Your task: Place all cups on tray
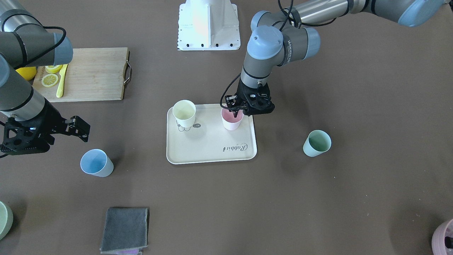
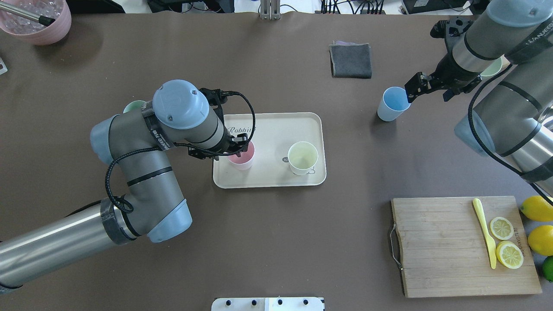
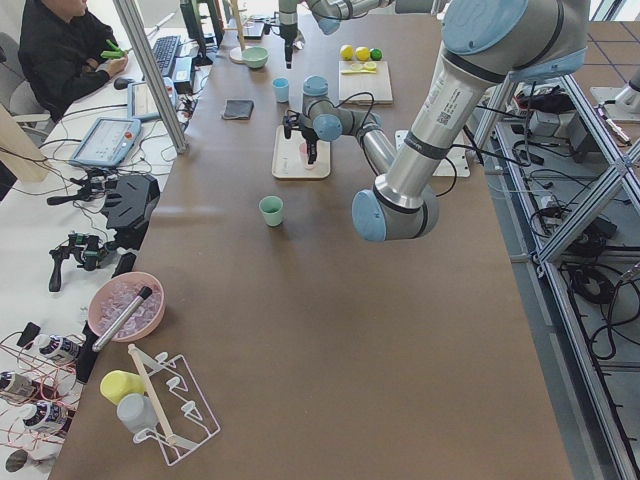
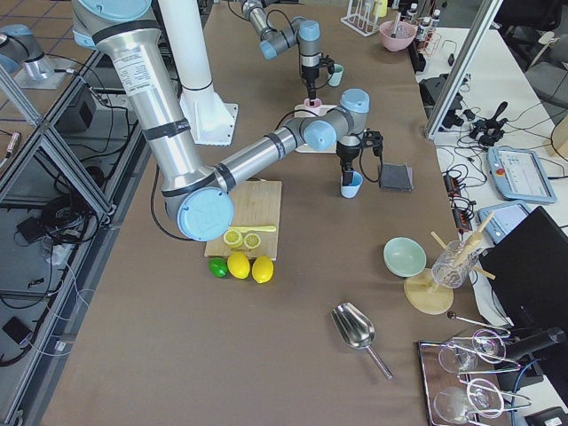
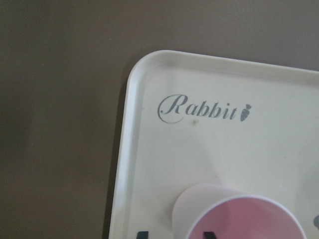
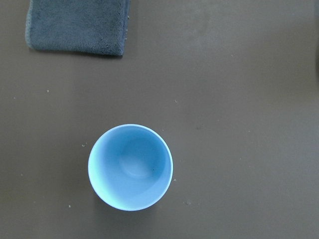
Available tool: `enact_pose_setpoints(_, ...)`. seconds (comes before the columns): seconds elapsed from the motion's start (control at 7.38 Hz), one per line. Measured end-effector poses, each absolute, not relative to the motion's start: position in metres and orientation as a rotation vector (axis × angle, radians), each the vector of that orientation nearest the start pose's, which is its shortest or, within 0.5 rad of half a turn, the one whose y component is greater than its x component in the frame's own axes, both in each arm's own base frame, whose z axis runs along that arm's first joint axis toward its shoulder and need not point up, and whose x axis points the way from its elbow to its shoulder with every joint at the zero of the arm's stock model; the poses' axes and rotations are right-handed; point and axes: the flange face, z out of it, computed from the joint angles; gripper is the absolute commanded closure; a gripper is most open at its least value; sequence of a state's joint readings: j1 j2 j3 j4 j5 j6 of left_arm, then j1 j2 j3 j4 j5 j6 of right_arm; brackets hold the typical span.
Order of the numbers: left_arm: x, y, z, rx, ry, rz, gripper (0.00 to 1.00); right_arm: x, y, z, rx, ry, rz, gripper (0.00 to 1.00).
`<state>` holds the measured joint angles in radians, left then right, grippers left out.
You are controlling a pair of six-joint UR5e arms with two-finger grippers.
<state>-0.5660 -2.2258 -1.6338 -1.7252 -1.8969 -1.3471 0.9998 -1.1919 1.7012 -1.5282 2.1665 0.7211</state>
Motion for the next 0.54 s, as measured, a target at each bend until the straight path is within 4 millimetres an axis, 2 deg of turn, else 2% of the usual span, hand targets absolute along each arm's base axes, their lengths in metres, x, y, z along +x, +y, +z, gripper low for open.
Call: enact_pose_setpoints(0.54, 0.482, -0.434, 0.206, 0.056, 0.921, -0.175, 0.02, -0.284, -0.577, 0.402, 0.061, -0.768, -0.019, 0.00)
